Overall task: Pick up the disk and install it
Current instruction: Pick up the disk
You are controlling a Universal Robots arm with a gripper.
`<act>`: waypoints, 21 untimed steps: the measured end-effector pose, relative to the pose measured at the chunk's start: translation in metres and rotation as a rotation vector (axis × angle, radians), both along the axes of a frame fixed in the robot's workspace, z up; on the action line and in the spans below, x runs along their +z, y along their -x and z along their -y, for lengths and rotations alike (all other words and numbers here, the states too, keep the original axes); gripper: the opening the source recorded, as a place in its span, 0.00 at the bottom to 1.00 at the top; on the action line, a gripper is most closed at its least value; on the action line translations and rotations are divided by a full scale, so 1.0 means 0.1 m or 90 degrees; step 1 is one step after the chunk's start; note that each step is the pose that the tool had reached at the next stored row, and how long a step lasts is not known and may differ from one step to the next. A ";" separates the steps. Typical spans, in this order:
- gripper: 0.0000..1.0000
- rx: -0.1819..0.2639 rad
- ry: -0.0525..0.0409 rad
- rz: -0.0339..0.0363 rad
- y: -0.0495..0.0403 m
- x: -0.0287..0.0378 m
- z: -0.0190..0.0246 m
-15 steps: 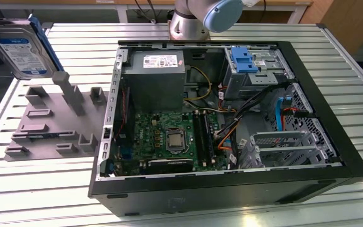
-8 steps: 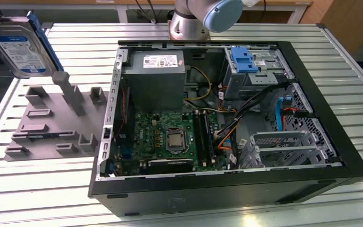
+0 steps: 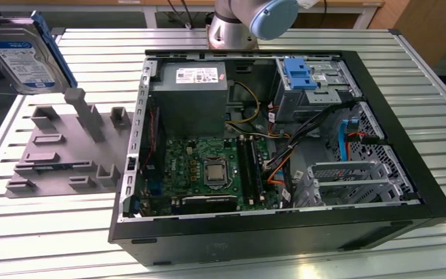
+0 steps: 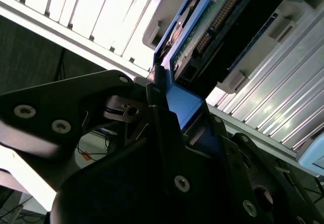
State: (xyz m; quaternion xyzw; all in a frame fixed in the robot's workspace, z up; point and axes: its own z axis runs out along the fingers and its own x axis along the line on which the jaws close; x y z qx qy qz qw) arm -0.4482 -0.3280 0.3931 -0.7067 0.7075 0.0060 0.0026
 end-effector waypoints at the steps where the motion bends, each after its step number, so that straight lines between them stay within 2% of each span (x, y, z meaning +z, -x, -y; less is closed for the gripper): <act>1: 0.36 0.000 0.0000 0.0000 0.000 0.006 0.000; 15: 0.36 0.000 0.0000 0.0000 0.000 0.077 0.000; 21: 0.36 0.000 0.0000 0.0000 0.000 0.139 0.000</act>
